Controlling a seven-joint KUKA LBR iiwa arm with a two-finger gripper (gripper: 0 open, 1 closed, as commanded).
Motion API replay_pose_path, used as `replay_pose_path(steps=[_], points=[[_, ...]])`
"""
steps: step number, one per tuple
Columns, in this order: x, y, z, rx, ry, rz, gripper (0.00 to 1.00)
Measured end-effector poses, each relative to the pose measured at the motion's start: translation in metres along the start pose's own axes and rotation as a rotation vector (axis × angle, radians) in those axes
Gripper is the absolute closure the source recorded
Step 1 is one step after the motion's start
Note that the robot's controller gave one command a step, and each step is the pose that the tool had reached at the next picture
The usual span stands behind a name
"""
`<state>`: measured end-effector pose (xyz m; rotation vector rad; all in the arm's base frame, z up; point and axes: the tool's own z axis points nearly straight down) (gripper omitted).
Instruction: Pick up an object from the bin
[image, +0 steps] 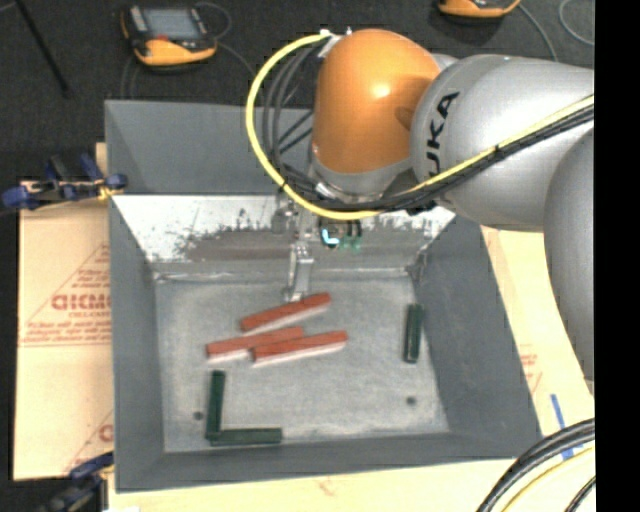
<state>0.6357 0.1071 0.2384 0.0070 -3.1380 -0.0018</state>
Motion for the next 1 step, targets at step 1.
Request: replay_pose_path(steps=[1], points=[[-0.0014, -0.0003, -0.0052, -0.001, -0.009, 0.002, 0.00]])
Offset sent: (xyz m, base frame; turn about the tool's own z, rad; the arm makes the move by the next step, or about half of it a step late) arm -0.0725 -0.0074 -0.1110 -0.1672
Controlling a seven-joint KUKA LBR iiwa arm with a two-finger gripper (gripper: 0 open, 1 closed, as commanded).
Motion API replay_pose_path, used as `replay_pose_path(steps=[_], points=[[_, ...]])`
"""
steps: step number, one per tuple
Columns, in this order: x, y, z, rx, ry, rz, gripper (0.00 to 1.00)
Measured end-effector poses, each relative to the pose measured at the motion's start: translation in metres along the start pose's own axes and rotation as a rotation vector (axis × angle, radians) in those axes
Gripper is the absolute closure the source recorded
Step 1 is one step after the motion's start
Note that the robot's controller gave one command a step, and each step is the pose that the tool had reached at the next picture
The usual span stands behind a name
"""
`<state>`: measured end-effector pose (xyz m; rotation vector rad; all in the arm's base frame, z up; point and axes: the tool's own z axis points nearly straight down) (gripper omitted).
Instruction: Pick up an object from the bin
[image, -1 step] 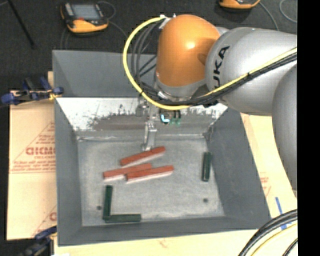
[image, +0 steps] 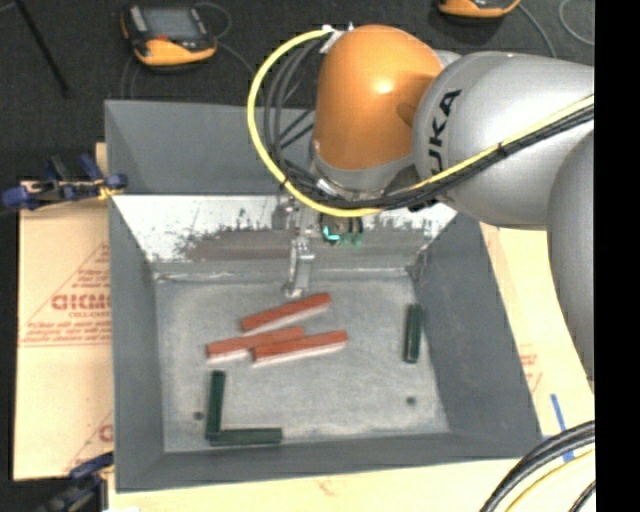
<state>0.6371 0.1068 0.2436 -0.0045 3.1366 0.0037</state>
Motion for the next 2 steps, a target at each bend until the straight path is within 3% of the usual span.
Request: replay_pose_path(steps=[1, 2], points=[[0.029, -0.004, 0.045, 0.003, -0.003, -0.067, 0.00], [0.057, -0.017, 0.112, 0.003, -0.002, -0.141, 0.00]])
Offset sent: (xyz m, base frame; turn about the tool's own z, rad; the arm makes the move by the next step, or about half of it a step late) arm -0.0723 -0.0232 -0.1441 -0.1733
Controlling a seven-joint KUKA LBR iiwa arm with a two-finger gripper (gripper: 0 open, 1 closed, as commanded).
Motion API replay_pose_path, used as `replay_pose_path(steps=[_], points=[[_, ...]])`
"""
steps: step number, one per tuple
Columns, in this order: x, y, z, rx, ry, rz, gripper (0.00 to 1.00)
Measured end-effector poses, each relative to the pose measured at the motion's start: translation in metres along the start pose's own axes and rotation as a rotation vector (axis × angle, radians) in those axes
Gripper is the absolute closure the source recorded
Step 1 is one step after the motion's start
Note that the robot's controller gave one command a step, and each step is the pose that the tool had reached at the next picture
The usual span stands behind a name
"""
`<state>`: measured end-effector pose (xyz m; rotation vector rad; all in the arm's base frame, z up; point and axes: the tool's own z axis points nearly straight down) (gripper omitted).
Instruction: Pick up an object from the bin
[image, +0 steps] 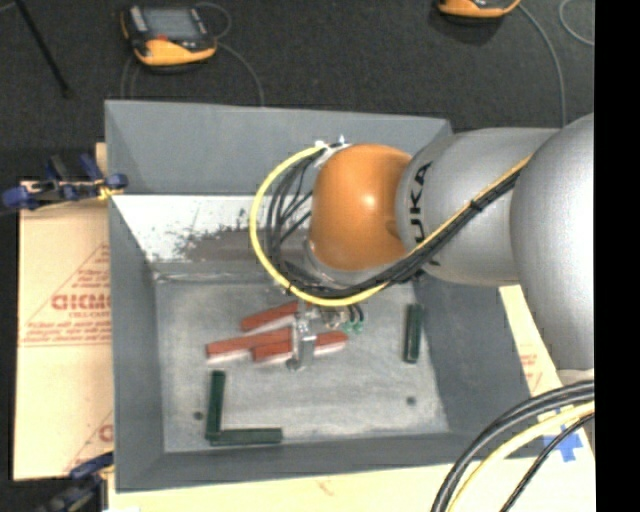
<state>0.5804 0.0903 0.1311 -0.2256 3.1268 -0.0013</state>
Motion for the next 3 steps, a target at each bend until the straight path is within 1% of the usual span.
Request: replay_pose_path(steps=[1, 2, 3], points=[[0.001, 0.004, 0.054, -0.004, -0.010, 0.203, 1.00], [0.001, 0.004, 0.054, -0.004, -0.010, 0.204, 1.00], [0.003, -0.013, -0.136, 0.001, 0.006, 0.176, 1.00]])
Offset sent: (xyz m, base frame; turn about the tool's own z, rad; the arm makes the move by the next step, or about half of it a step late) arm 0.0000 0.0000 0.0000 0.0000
